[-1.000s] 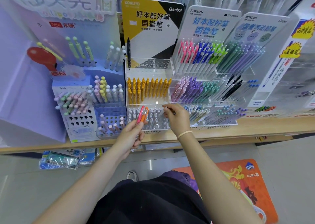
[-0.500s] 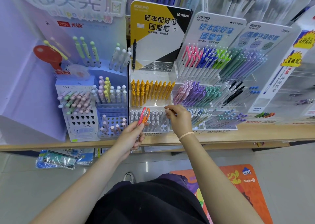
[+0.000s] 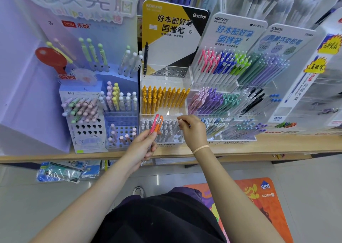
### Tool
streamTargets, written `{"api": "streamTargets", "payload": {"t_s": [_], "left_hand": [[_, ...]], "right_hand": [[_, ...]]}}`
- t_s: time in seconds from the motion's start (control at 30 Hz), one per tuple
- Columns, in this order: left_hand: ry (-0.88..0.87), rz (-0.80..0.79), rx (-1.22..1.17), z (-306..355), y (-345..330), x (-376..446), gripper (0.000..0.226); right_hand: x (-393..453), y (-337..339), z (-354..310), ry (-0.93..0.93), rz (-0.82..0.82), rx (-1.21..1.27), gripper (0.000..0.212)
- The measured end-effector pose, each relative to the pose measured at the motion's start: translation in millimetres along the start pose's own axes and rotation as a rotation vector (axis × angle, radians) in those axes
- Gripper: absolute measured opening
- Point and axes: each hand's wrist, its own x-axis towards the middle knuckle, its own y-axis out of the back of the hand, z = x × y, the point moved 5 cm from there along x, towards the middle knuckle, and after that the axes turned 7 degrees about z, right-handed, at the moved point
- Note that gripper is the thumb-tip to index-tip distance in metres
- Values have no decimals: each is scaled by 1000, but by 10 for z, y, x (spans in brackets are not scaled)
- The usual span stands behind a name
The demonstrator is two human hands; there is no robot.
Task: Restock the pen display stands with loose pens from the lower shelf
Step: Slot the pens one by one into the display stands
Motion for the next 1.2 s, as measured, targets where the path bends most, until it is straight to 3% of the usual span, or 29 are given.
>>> {"api": "streamTargets", "payload": {"t_s": [0.2,0.37,0.8,0.9,1.0,1.1,1.2], "left_hand": [[-10,-4,5,-17,9,-15,27],[-9,-7,11,-22,14,-8,26],[10,-13,10,-36,-15,-35,26],[13,-52,-16,-14,-27,-61,26],[14,-88,-51,37,-48,-87,28],[-4,-139,-60,131,-120,-102,35],[-38,-154,-34,295,-192,-112,29]], "right_hand": [[14,-33,26,-21,-15,-9,16],[-100,-150,142,-109,-139,-51,14],[-32,-180,151,-150,-145,-8,4],[-40,-130,137,-167,-78,17,4],[-76,-40,-8,-273,-70,225,10],[-82,-4,-294,-414,-249,598,17],[1,79,-462,-406,-296,686,14]]}}
